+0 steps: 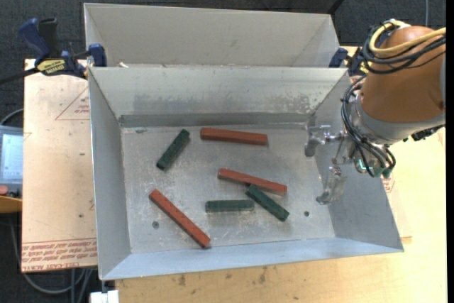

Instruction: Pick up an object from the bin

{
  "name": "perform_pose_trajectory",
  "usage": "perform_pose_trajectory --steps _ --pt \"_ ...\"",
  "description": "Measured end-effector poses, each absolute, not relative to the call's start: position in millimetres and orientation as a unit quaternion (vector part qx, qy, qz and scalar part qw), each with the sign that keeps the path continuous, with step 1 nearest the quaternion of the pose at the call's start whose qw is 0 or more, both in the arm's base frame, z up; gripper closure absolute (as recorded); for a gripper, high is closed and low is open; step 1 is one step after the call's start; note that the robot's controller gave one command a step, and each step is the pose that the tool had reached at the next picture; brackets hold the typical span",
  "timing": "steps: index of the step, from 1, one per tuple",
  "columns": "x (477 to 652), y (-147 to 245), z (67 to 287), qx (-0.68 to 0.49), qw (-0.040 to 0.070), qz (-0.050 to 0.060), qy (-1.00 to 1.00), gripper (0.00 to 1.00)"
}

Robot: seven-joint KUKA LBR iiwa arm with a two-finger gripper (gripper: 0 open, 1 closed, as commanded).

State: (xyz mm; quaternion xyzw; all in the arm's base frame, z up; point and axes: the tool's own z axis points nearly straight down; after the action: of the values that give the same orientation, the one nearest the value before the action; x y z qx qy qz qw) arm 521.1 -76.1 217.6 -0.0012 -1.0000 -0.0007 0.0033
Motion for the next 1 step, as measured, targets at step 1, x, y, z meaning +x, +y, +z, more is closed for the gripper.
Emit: perform_pose_trajectory --steps 1 --pt "518.4 -23.9 67.8 -0.149 0.001 -0.001 -0.989 0.00"
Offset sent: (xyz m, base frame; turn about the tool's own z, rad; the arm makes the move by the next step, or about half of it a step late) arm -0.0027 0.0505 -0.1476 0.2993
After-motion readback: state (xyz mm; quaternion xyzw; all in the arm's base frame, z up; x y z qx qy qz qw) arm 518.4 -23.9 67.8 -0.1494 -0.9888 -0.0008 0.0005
